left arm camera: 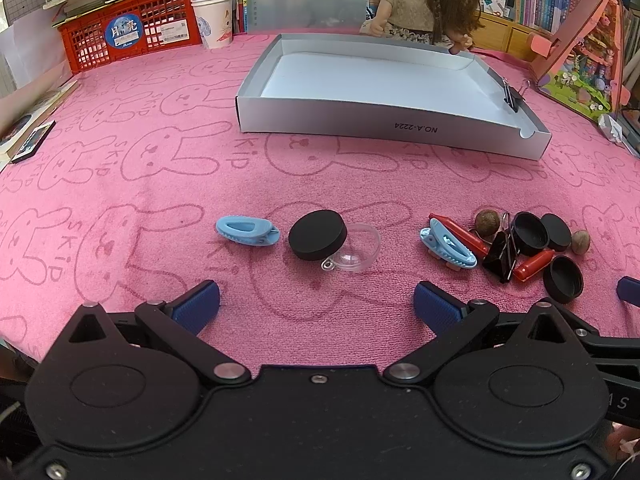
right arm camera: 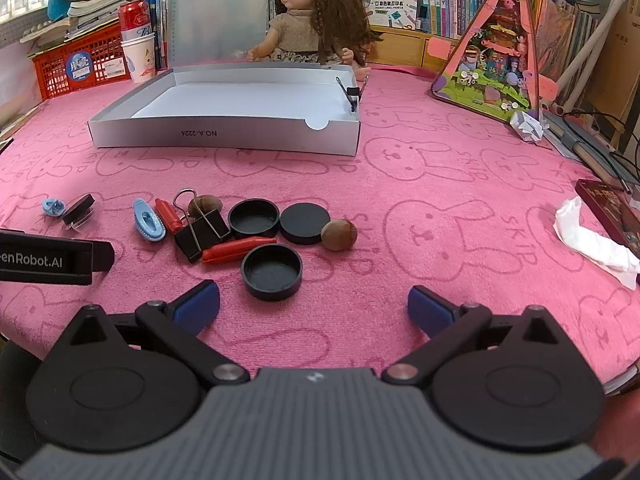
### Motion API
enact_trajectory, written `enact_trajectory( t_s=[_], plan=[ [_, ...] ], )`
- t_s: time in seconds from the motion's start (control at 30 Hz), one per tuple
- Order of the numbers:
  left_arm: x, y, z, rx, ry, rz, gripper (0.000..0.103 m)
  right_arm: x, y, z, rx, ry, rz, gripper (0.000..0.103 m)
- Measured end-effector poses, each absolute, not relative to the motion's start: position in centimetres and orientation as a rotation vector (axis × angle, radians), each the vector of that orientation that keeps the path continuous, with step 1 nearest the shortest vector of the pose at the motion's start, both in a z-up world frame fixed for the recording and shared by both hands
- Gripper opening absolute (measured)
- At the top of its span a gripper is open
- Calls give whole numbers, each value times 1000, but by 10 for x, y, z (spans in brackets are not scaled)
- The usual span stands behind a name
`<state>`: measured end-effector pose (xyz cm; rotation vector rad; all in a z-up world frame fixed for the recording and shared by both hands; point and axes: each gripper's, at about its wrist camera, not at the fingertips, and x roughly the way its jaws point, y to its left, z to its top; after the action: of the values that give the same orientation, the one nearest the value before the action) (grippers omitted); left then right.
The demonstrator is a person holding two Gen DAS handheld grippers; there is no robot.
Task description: Organize rigid objects
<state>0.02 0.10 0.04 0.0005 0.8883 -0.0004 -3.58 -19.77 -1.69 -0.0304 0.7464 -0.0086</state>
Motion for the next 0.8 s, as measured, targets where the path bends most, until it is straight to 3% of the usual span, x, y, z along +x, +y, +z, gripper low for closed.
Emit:
enact_trajectory(
  t_s=[0.8],
  plan=[
    [-14, 4, -4, -5, 818, 0, 103, -38, -198, -17, -20, 739, -16, 103]
  ],
)
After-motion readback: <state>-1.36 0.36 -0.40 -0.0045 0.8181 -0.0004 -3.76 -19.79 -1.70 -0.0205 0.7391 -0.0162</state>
